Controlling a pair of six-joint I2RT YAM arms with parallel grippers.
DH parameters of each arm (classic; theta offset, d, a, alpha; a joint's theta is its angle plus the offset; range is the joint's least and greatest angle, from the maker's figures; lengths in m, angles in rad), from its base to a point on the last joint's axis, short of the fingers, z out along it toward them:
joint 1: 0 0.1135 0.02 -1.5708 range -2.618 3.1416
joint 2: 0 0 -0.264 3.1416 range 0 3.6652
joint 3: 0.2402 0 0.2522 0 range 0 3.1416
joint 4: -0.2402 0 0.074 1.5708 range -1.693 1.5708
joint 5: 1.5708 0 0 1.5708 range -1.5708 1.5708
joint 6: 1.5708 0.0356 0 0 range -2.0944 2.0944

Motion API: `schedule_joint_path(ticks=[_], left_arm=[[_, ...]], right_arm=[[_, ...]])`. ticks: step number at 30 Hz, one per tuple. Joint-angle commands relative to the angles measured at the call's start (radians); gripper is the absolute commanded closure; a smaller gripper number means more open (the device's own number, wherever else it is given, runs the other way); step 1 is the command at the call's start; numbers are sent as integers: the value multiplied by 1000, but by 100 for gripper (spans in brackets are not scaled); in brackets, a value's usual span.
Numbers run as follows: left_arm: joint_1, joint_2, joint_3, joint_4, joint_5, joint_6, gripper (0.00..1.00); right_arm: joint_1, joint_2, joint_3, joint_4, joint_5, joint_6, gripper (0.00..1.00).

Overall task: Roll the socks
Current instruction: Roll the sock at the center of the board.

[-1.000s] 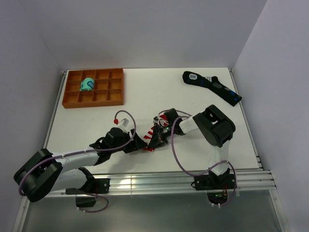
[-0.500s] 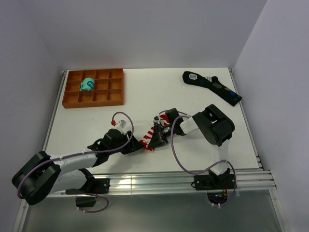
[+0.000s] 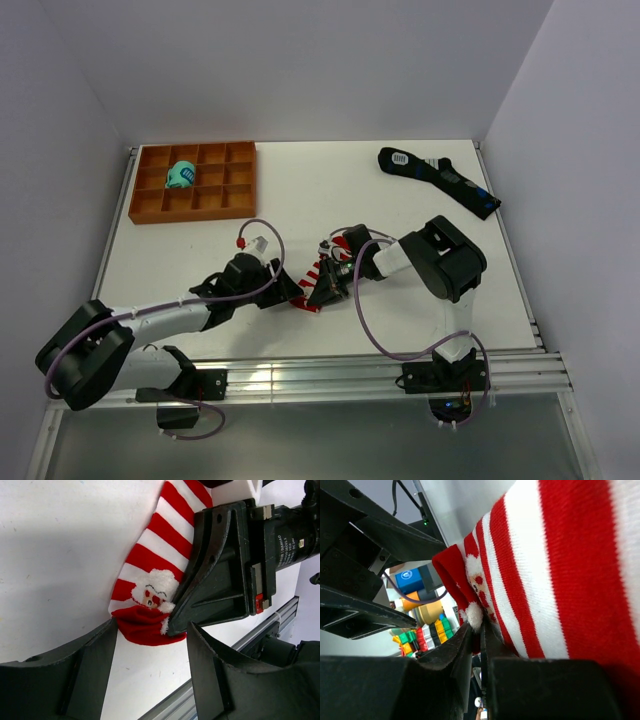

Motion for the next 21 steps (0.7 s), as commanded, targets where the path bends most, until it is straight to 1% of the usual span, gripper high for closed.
schedule_joint_path(ticks=[1, 3, 4, 5, 7, 9, 11, 15, 19, 20, 21], left_arm=[[2, 14, 52, -21, 17, 18, 37], [4, 2, 64, -72, -1, 15, 33], [4, -7, 64, -90, -33, 10, 30], [7, -24, 67, -122, -44, 6, 30], [17, -38, 53, -121, -46, 1, 30], [48, -27, 46, -129, -27, 13, 33], [80, -10, 38, -107, 17, 24, 33], [94, 28, 79, -161, 39, 55, 36], [94, -19, 60, -149, 45, 73, 43], [96, -50, 44, -146, 42, 82, 49], [94, -65, 33, -141, 31, 98, 51]], right_arm=[[-12, 35, 1, -99, 49, 31, 86], [-12, 32, 0, -96, 46, 28, 86], [-12, 32, -3, -93, 46, 28, 86], [-12, 33, -3, -90, 43, 29, 86], [-12, 33, -8, -84, 38, 31, 86], [-14, 30, -13, -70, 26, 32, 87], [-14, 24, -16, -65, 23, 34, 87], [-15, 19, -20, -48, 11, 37, 87], [-18, 35, -33, -13, 2, 89, 87], [-17, 35, -39, -5, 3, 100, 87], [-18, 32, -43, 16, 0, 112, 87]])
